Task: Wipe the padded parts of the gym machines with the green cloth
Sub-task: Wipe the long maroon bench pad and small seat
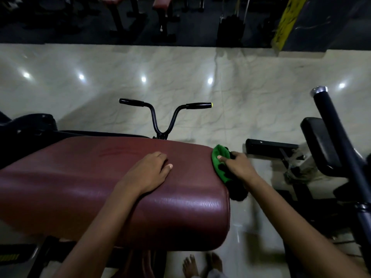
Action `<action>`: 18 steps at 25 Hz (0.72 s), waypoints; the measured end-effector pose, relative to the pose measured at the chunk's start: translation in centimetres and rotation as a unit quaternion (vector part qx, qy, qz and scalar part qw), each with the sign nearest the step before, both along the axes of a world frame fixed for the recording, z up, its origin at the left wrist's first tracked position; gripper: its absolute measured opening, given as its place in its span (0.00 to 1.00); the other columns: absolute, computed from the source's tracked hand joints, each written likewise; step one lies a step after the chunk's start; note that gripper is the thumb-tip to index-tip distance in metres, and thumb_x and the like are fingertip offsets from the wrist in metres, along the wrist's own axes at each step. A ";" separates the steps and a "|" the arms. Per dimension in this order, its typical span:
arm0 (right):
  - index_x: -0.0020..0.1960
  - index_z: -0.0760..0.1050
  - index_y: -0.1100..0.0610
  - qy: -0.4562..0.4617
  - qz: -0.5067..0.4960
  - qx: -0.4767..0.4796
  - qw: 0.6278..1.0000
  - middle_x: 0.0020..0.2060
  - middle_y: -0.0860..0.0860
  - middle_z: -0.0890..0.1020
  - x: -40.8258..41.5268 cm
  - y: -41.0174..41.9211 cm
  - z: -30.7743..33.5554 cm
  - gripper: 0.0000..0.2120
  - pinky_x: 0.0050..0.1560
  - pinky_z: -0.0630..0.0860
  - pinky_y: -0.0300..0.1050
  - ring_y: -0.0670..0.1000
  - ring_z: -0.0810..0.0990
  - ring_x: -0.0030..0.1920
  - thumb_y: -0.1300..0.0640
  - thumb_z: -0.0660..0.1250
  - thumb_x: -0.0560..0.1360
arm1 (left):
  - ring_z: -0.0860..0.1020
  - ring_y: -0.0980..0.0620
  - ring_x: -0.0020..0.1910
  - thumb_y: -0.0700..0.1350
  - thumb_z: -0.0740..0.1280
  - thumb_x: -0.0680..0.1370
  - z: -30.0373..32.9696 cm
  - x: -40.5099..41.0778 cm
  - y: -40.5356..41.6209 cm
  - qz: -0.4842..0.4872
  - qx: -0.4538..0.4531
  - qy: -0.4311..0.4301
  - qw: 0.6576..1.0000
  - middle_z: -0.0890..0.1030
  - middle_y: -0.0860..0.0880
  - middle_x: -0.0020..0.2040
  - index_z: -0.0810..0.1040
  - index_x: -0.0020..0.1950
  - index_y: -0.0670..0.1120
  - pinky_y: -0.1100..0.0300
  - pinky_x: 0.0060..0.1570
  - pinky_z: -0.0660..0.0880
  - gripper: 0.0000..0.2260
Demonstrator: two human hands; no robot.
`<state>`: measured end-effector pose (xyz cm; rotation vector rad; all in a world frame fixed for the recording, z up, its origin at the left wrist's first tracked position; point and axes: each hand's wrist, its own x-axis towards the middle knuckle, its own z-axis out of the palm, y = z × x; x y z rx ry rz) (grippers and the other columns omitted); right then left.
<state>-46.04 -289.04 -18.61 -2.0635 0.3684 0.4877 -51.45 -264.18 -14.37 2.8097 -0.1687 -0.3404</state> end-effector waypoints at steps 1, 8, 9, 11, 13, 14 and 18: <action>0.49 0.77 0.50 -0.004 -0.004 -0.008 1.000 0.46 0.53 0.83 -1.8 0.0 0.7 0.17 0.53 0.79 0.56 0.56 0.82 0.49 0.40 0.69 0.67 | 0.73 0.47 0.59 0.51 0.57 0.81 0.0 -0.1 0.0 0.002 0.000 -0.001 1.000 0.75 0.46 0.60 0.73 0.62 0.43 0.53 0.59 0.69 0.16; 0.47 0.77 0.51 0.008 -0.030 0.059 0.998 0.47 0.54 0.84 -0.8 -0.4 -0.8 0.22 0.53 0.79 0.58 0.58 0.82 0.50 0.37 0.68 0.60 | 0.73 0.46 0.59 0.50 0.57 0.82 0.5 -0.9 -0.9 0.015 0.017 0.001 1.000 0.75 0.44 0.60 0.73 0.63 0.41 0.51 0.61 0.69 0.16; 0.49 0.77 0.52 -0.001 -0.030 0.050 0.998 0.47 0.54 0.84 -1.4 -0.3 -0.1 0.22 0.53 0.78 0.58 0.58 0.82 0.50 0.37 0.68 0.62 | 0.73 0.46 0.59 0.50 0.56 0.82 0.6 -1.2 -1.0 0.015 0.019 -0.001 1.000 0.75 0.44 0.60 0.73 0.63 0.41 0.51 0.60 0.69 0.16; 0.51 0.78 0.51 -0.033 -0.016 0.023 0.999 0.47 0.52 0.83 -4.0 -0.4 1.1 0.17 0.54 0.78 0.56 0.56 0.82 0.50 0.40 0.68 0.69 | 0.74 0.46 0.59 0.50 0.56 0.82 0.6 -1.6 -1.1 0.024 0.021 -0.001 0.999 0.76 0.45 0.59 0.73 0.62 0.42 0.51 0.60 0.70 0.16; 0.50 0.76 0.48 -0.052 -0.004 0.025 0.998 0.47 0.51 0.83 -6.7 -1.1 1.2 0.12 0.54 0.77 0.55 0.55 0.81 0.50 0.42 0.67 0.72 | 0.74 0.46 0.59 0.50 0.56 0.82 0.6 -1.8 -1.3 0.030 0.027 -0.002 0.999 0.76 0.45 0.59 0.74 0.62 0.42 0.50 0.60 0.70 0.16; 0.48 0.76 0.47 -0.053 0.001 0.031 0.998 0.47 0.50 0.83 -7.3 -1.3 1.1 0.11 0.54 0.77 0.55 0.55 0.81 0.50 0.42 0.67 0.72 | 0.74 0.47 0.59 0.50 0.56 0.82 0.7 -1.8 -1.4 0.032 0.028 -0.001 0.999 0.75 0.45 0.60 0.73 0.62 0.42 0.50 0.60 0.70 0.16; 0.50 0.77 0.51 -0.034 -0.025 0.040 0.998 0.46 0.52 0.83 -4.8 -0.3 1.7 0.19 0.52 0.79 0.57 0.57 0.82 0.49 0.39 0.68 0.67 | 0.73 0.47 0.60 0.50 0.55 0.82 1.3 -2.0 -1.5 0.024 0.041 0.008 0.999 0.75 0.45 0.60 0.73 0.62 0.42 0.51 0.60 0.69 0.16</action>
